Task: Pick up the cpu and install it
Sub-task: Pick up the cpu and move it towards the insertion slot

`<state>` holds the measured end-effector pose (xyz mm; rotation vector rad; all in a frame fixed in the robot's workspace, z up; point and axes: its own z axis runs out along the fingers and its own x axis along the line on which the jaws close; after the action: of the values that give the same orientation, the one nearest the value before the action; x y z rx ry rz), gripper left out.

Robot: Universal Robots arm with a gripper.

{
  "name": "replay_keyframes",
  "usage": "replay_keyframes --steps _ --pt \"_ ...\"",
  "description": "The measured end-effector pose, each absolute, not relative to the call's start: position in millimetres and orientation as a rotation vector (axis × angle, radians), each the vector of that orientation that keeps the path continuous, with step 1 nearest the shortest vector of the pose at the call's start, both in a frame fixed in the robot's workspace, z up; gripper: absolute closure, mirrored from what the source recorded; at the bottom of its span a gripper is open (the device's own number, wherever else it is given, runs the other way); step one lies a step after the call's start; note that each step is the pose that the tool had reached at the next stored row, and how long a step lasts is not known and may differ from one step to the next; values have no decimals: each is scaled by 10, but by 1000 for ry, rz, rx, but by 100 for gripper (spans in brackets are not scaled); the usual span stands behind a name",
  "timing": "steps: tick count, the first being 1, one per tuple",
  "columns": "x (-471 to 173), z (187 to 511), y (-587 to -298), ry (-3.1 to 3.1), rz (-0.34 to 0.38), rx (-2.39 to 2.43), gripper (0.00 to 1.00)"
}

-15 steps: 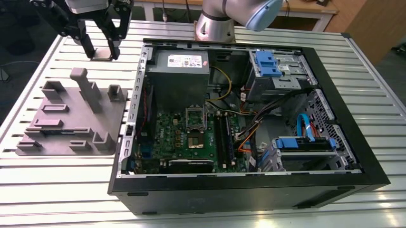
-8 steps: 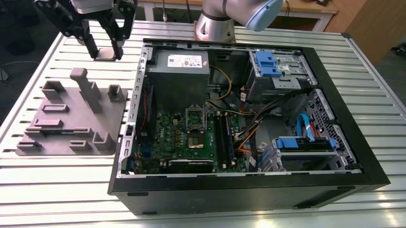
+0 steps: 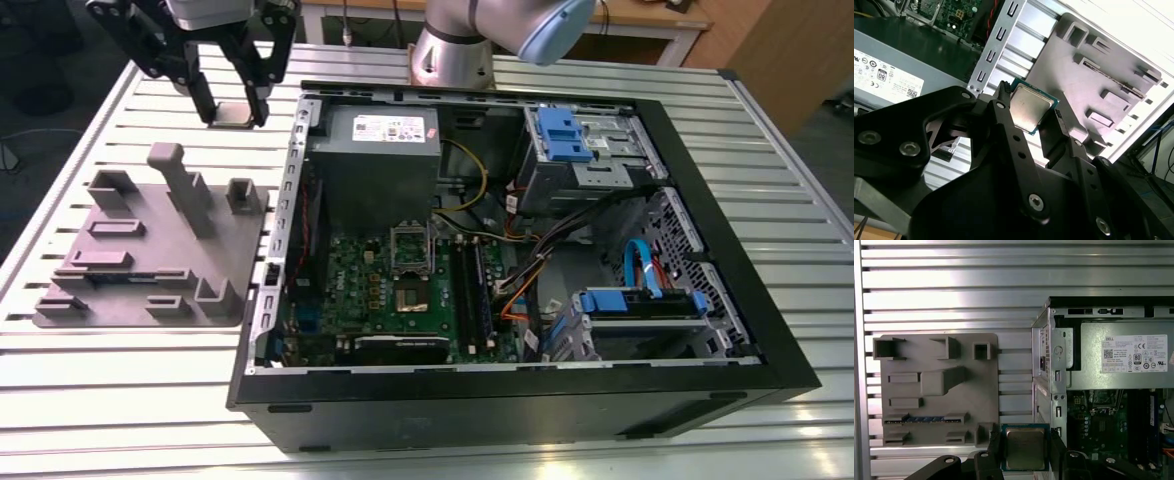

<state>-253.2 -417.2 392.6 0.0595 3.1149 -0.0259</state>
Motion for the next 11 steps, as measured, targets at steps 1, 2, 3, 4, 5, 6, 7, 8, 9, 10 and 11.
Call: replay_keyframes --steps 1,2,3,4,5,6,7,8,9,10,11 --pt "-2521 3926 -4172 3115 -26 60 53" --pt "-2510 3926 -4172 3115 -26 60 53" --pt "-2499 3926 -4172 3115 -26 60 53" --pt "-2488 3926 -4172 3115 -26 60 53" --pt "-2477 3926 -4172 3115 -26 60 53" --pt "-2467 3926 -4172 3115 -26 60 53" --pt "-2461 3926 -4172 3115 -26 60 53" --pt "-2457 3926 -4172 3115 -26 60 53" --pt "-2454 3926 -4172 3115 -26 60 53" --pt "-2453 3926 -4172 3115 -26 60 53" --pt "-2452 3926 -4172 3115 -26 60 53"
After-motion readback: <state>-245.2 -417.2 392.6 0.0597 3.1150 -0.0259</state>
